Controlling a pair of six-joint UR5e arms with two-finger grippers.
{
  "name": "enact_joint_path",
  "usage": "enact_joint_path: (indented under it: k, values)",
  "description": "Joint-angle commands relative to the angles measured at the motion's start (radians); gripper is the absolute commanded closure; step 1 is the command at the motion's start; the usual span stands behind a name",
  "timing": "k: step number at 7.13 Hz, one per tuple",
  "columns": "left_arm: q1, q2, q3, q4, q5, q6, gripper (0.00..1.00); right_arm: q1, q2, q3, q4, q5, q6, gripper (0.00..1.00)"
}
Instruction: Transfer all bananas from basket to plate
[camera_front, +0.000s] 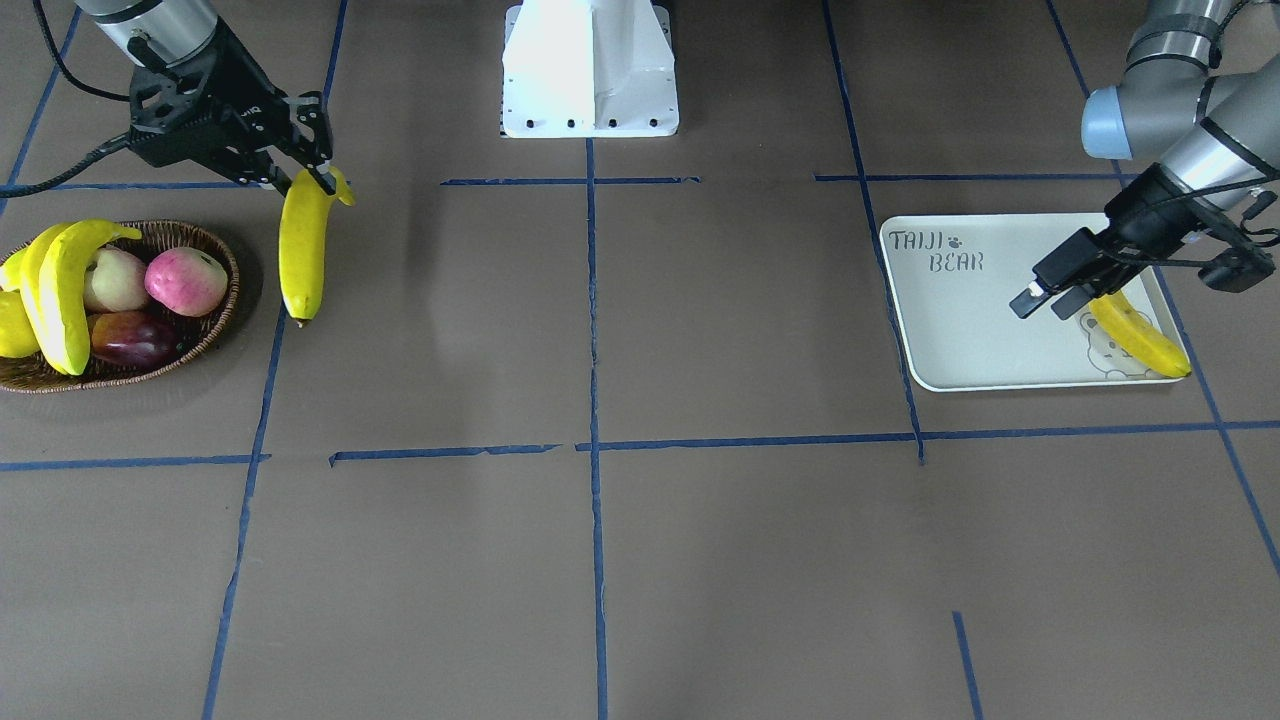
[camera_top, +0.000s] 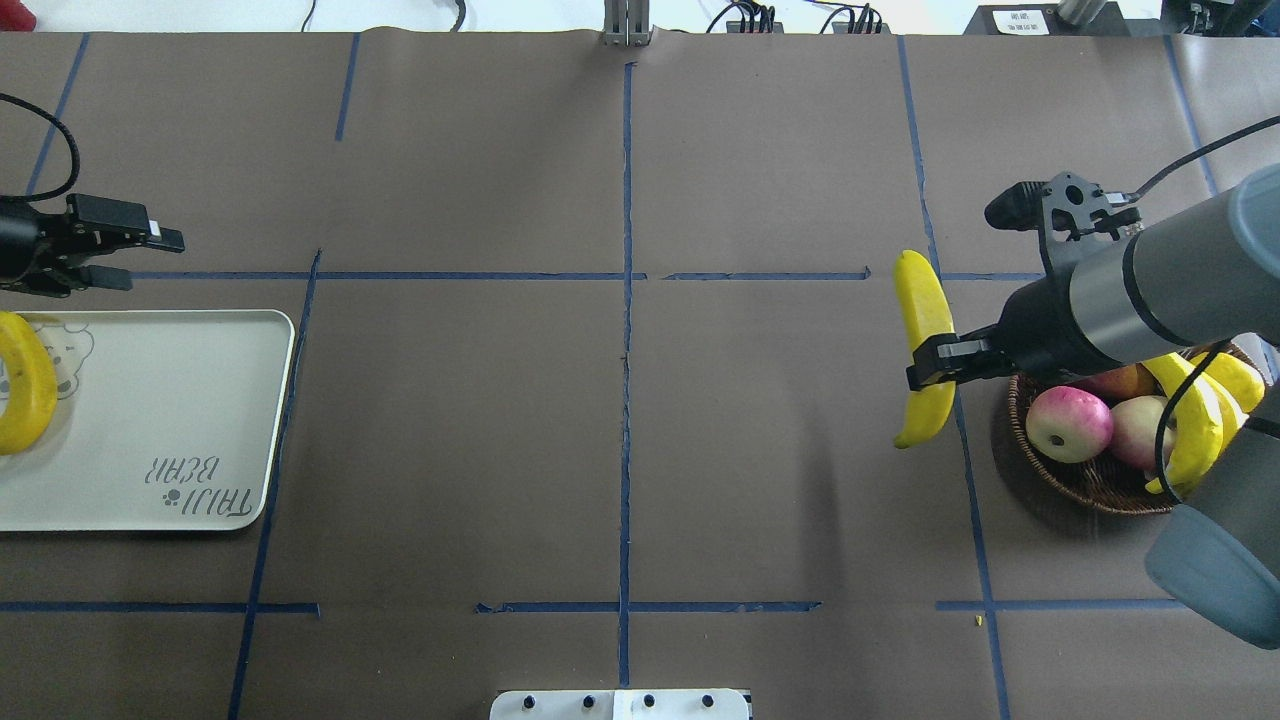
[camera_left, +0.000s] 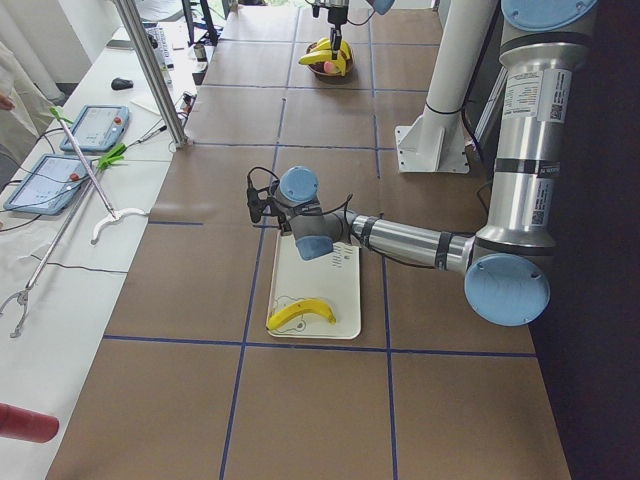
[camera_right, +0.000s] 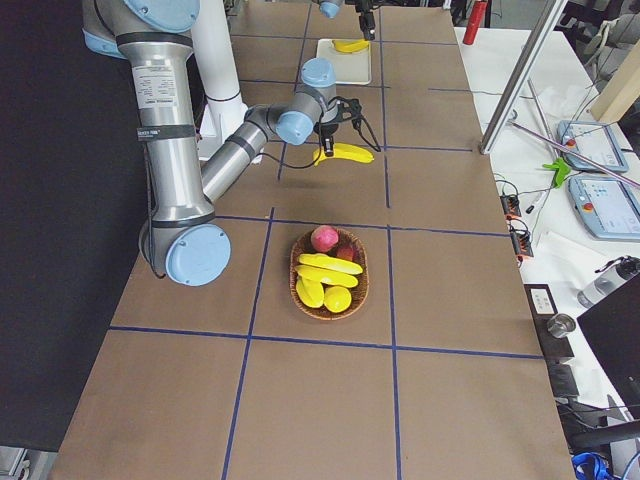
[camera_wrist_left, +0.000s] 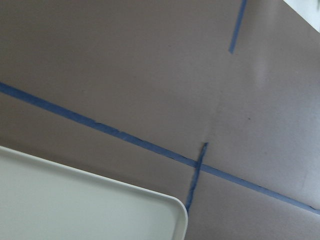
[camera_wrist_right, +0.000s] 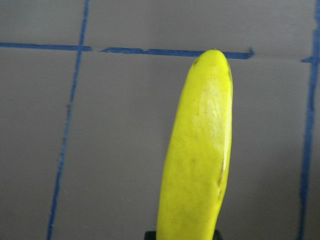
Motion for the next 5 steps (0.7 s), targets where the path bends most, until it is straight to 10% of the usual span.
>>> enact_joint_path:
  k: [1, 3, 5]
  values:
    - [0.046, -0.081, -0.005, -0.006, 0.001, -0.044, 0.0, -0.025, 0.091, -0.197, 0.362, 0.03, 0.163, 0.99]
    - [0.083, -0.169, -0.002, -0.004, 0.001, -0.251, 0.0, -0.068, 0.158, -0.365, 0.682, 0.019, 0.333, 1.0]
    - [0.146, -0.251, -0.002, -0.003, 0.002, -0.381, 0.0, -0.119, 0.239, -0.421, 0.74, -0.042, 0.388, 1.0]
